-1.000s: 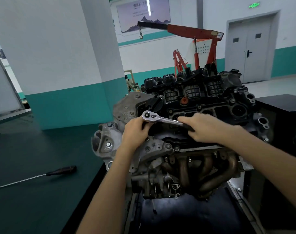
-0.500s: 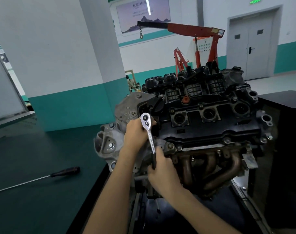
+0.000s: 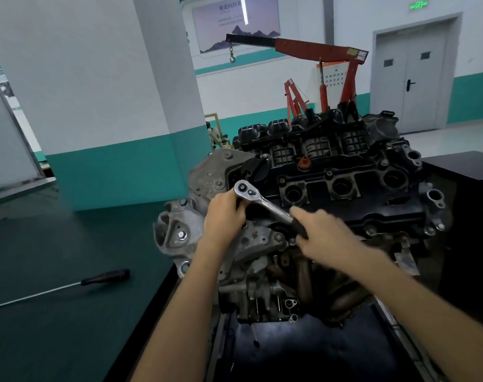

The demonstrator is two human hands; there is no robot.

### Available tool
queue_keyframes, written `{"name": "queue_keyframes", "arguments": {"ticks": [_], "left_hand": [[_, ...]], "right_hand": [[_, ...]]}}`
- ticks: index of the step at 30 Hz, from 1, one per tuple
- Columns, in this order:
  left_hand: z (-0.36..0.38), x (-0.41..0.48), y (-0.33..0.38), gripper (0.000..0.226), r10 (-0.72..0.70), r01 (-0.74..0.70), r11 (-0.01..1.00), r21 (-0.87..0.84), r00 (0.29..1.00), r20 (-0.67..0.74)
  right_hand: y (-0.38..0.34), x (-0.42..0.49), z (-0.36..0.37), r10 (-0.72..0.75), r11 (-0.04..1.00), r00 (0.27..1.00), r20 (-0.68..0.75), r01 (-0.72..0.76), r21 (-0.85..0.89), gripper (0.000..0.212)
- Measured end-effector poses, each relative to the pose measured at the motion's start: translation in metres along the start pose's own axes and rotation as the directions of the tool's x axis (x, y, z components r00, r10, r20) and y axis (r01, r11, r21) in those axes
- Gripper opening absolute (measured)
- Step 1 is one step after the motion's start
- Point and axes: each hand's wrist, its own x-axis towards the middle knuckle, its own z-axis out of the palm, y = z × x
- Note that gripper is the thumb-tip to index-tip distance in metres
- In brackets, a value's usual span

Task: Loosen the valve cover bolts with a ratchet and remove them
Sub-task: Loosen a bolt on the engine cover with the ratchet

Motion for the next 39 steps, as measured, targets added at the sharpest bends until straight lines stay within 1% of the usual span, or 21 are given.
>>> {"name": "queue_keyframes", "arguments": {"ticks": [1,3,5,7,10,13,14,16,18,20,22,23,24,26,27,30,32,34,35,37,39], "left_hand": [[0.0,0.001,-0.001,0.016,-0.006,0.006,1.0,0.022,1.0,0.015],[0.0,0.003,-0.003,0.017,-0.013,0.012,0.999,0.034,0.999,0.04],[0.0,0.003,-0.005,0.018,-0.024,0.023,0.999,0.023,0.998,0.057],[0.001,0.003,-0.008,0.014,-0.024,0.023,1.0,0.007,0.998,0.05],[-0.001,0.002,-0.008,0.007,0.032,-0.031,0.996,-0.082,0.999,0.005],[-0.007,0.001,-0.007,0.023,0.119,-0.112,0.98,-0.162,0.992,0.033],[-0.008,0.0,-0.007,0.028,0.144,-0.131,0.974,-0.183,0.988,0.058],[-0.009,0.0,-0.008,0.025,0.16,-0.142,0.975,-0.172,0.983,0.095],[-0.007,0.002,-0.008,0.017,0.127,-0.116,0.983,-0.144,0.99,0.067],[-0.005,0.0,-0.005,0.016,0.079,-0.075,0.988,-0.134,0.996,0.03],[-0.003,-0.001,-0.003,0.016,0.038,-0.037,0.993,-0.11,0.999,0.007],[-0.002,-0.001,-0.003,0.016,0.02,-0.02,0.995,-0.094,1.0,-0.002],[-0.001,0.0,-0.003,0.016,0.009,-0.01,0.997,-0.077,1.0,-0.004],[-0.001,0.001,-0.004,0.015,-0.001,0.002,0.998,-0.06,1.0,0.018],[-0.001,0.001,-0.004,0.016,-0.012,0.014,0.998,-0.066,0.999,0.032],[-0.003,0.0,-0.004,0.02,-0.028,0.033,0.994,-0.102,0.998,0.05],[-0.005,-0.001,-0.004,0.022,-0.014,0.02,0.992,-0.122,0.998,0.055],[-0.006,-0.003,-0.003,0.018,0.029,-0.019,0.983,-0.181,0.998,0.054],[-0.008,-0.004,-0.003,0.023,0.057,-0.045,0.977,-0.209,0.997,0.05],[-0.01,-0.003,-0.005,0.03,0.118,-0.1,0.963,-0.252,0.991,0.057],[-0.01,0.0,-0.007,0.024,0.161,-0.137,0.956,-0.258,0.984,0.077]], "right_hand": [[-0.014,-0.012,0.014,0.051,0.983,0.999,0.019,-0.053,0.175,0.022],[-0.046,-0.027,0.041,0.117,0.875,0.991,0.06,-0.132,0.466,0.021],[-0.077,-0.028,0.064,0.188,0.791,0.981,0.037,-0.174,0.586,0.025],[-0.096,-0.026,0.077,0.218,0.754,0.976,0.022,-0.183,0.631,0.036],[-0.085,-0.025,0.074,0.187,0.8,0.981,0.051,-0.182,0.572,0.037],[-0.044,-0.021,0.047,0.069,0.89,0.991,0.117,-0.115,0.442,0.032],[-0.03,-0.016,0.033,0.028,0.929,0.992,0.127,-0.073,0.363,0.03],[-0.002,0.001,0.004,-0.031,0.994,0.991,0.127,0.017,0.107,0.034],[0.018,0.021,-0.022,-0.091,0.978,0.991,0.101,0.108,-0.179,0.037],[0.023,0.03,-0.033,-0.136,0.954,0.989,0.062,0.147,-0.261,0.033],[0.016,0.023,-0.023,-0.093,0.974,0.995,0.02,0.095,-0.206,0.029],[0.009,0.013,-0.011,-0.048,0.992,0.999,0.012,0.049,-0.118,0.028],[-0.001,0.001,0.002,0.002,0.999,1.0,0.022,-0.003,0.034,0.025],[-0.027,-0.02,0.03,0.07,0.918,0.994,0.08,-0.095,0.384,0.022],[-0.041,-0.026,0.042,0.1,0.864,0.992,0.082,-0.127,0.487,0.022],[-0.079,-0.027,0.069,0.177,0.761,0.983,0.04,-0.163,0.628,0.022],[-0.086,-0.026,0.074,0.176,0.734,0.983,0.043,-0.16,0.66,0.026],[-0.073,-0.025,0.066,0.14,0.778,0.988,0.059,-0.147,0.611,0.029],[-0.062,-0.024,0.057,0.102,0.804,0.992,0.079,-0.129,0.58,0.029],[-0.036,-0.017,0.034,0.014,0.872,0.993,0.12,-0.071,0.485,0.028],[-0.007,-0.002,0.004,-0.05,0.951,0.99,0.134,0.007,0.309,0.024]]}}
